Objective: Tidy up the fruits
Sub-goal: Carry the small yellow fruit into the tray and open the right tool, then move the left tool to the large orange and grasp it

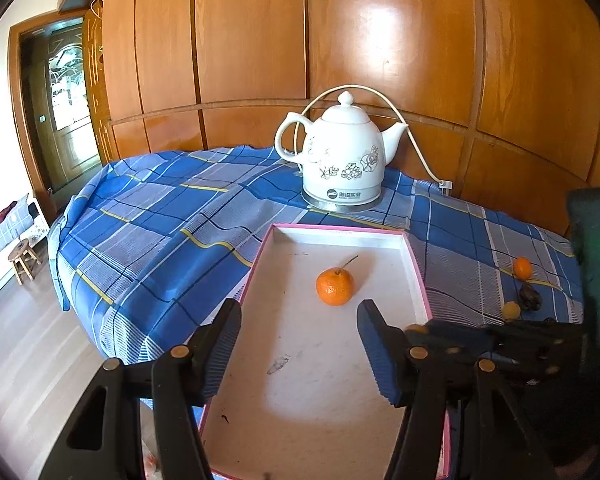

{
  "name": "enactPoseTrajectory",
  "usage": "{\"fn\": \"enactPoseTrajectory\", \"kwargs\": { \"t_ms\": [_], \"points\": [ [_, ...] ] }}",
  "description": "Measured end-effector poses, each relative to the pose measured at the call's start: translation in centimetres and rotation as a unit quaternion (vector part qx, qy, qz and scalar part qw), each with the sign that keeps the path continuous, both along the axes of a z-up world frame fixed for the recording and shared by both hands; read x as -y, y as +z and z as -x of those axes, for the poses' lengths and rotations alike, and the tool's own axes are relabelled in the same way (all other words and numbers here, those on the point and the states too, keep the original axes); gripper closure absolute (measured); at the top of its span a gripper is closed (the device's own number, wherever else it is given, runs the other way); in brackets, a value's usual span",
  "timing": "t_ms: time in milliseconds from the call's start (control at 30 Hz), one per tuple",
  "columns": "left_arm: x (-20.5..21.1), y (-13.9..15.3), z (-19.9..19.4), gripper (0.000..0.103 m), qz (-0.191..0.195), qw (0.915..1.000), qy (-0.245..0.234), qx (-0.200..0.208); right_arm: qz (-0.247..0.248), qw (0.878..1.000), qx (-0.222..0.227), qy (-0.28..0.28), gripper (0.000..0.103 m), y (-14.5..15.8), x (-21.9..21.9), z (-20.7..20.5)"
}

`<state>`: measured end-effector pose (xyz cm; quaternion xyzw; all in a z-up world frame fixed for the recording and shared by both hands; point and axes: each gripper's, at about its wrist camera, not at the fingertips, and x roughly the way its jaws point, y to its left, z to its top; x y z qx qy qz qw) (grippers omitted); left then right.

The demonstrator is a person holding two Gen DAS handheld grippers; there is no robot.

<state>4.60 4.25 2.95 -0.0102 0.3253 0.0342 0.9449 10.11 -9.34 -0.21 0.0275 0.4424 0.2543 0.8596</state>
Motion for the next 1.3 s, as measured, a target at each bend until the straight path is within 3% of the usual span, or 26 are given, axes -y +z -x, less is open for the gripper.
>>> {"fn": "enactPoseTrajectory", "kwargs": {
  "t_ms": [267, 567, 967, 1300],
  "points": [
    [-0.4, -0.3, -0.1, 0.039, 0.007, 1.0000, 0.002, -0.005, 0.016, 1.000, -0.008, -0.012, 0.079, -1.4, -1.2, -1.0],
    [0.0, 0.1, 0.2, 0.039, 0.007, 1.0000, -0.003, 0.001, -0.006, 0.999, -0.007, -0.043, 0.075, -1.0, 0.6, -0.5],
    [1.2, 0.1, 0.7, 0.039, 0.004, 0.9998, -0.022, 0.001, -0.016, 0.994, 0.008, -0.105, 0.075, 0.0, 5.3, 1.9],
    [2.2, 0.0, 1.0, 0.039, 0.000, 0.9993, -0.037, -0.001, -0.009, 0.983, 0.024, -0.181, 0.074, 1.4, 10.9, 4.4]
  ]
}}
